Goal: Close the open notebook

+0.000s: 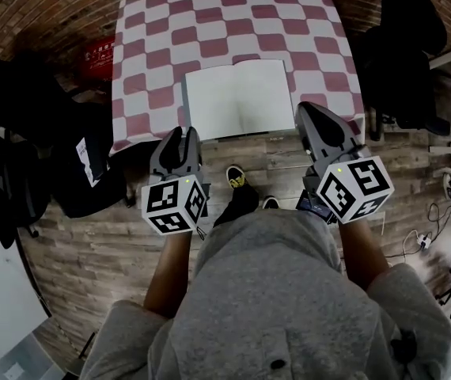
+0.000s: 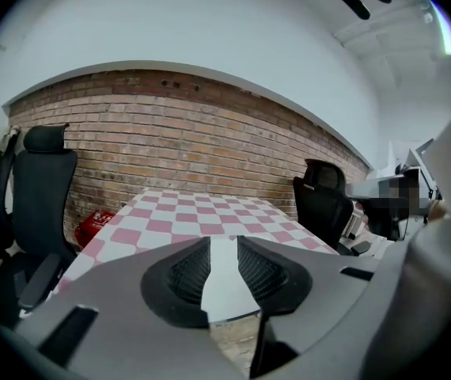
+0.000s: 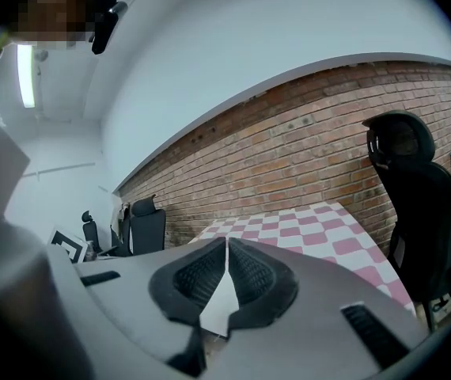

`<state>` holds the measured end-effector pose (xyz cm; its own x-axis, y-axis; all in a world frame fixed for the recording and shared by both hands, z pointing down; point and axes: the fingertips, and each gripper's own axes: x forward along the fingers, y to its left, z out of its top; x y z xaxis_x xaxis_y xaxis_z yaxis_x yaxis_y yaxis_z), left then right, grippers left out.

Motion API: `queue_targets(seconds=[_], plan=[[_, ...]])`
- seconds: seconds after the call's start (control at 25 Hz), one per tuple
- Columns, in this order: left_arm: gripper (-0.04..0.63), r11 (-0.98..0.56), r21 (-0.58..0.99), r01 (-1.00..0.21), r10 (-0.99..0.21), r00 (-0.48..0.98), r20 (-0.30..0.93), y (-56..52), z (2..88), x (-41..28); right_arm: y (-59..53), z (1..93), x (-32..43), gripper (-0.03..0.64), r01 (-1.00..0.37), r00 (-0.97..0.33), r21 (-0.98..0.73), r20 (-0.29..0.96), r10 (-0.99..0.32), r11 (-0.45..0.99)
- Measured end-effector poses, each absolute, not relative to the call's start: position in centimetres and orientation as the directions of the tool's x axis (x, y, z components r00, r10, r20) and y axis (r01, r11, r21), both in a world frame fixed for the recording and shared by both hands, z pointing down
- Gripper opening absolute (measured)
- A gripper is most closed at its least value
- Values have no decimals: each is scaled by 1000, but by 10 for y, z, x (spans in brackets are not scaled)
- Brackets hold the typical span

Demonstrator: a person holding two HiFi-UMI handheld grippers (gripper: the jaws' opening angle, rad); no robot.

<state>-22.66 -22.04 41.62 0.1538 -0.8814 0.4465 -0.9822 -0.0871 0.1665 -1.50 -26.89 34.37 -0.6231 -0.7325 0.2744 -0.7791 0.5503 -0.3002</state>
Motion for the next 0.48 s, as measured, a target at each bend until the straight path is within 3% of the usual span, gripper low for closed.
queue_targets(seconds=[0.48], plan=[[255, -18, 364, -931, -715, 267, 646, -237, 535, -252, -308, 358, -33, 33, -800, -598, -298, 322, -734, 522]])
